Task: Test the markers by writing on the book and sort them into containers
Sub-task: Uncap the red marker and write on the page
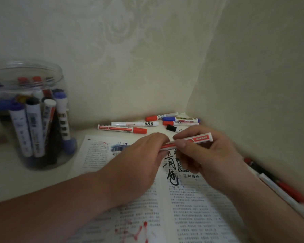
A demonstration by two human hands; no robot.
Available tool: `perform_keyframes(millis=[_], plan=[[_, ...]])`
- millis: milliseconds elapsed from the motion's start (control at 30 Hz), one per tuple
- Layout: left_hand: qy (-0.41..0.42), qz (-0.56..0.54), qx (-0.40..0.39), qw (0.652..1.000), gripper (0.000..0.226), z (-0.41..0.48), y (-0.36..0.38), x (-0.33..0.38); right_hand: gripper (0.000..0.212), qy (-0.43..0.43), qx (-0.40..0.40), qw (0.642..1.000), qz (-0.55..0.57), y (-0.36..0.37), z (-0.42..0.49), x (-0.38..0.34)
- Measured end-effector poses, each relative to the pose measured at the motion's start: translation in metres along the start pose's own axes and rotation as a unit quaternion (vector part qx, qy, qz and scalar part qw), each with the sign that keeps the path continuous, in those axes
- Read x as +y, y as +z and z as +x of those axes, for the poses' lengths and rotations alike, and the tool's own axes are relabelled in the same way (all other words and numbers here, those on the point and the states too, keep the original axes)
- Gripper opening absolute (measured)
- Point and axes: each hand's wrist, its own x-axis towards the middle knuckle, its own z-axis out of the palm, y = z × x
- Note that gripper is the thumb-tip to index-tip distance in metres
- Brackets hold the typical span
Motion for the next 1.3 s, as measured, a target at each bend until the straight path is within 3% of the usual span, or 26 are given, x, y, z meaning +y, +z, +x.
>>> perform_keyframes(millis=[100, 333, 500, 700, 833, 1000, 1133, 1300], plan=[[-0.002, -0.05, -0.052, 0.997, 0.008, -0.001, 0.001, 0.002, 0.01, -0.049, 0.01, 0.998, -0.027, 0.008, -0.004, 0.013], [0.033, -0.103, -0.048, 0.993, 0.019, -0.001, -0.001, 0.007, 0.016, -0.07, 0.0, 0.997, 0.039, 0.005, -0.006, 0.018], [0.017, -0.083, -0.034, 0.996, 0.027, 0.001, -0.001, 0.007, 0.013, -0.054, 0.0, 0.997, 0.063, 0.002, -0.006, 0.016], [-0.05, -0.124, -0.016, 0.991, 0.045, -0.002, -0.002, -0.001, 0.015, -0.041, 0.138, 0.978, 0.148, -0.018, 0.004, 0.014], [-0.094, -0.153, 0.018, 0.984, 0.021, 0.0, -0.001, -0.002, 0.013, -0.043, 0.18, 0.975, 0.124, -0.031, 0.009, 0.02], [-0.084, -0.15, 0.004, 0.985, 0.022, 0.001, 0.0, -0.005, 0.012, 0.034, 0.087, 0.995, 0.038, -0.041, 0.01, 0.003], [-0.053, -0.156, -0.014, 0.986, 0.026, 0.001, 0.004, -0.004, 0.015, 0.115, -0.042, 0.992, 0.036, -0.044, -0.003, -0.004], [-0.022, -0.152, -0.055, 0.987, 0.024, 0.001, -0.002, 0.002, 0.017, 0.134, -0.079, 0.983, 0.1, -0.029, -0.025, 0.024]])
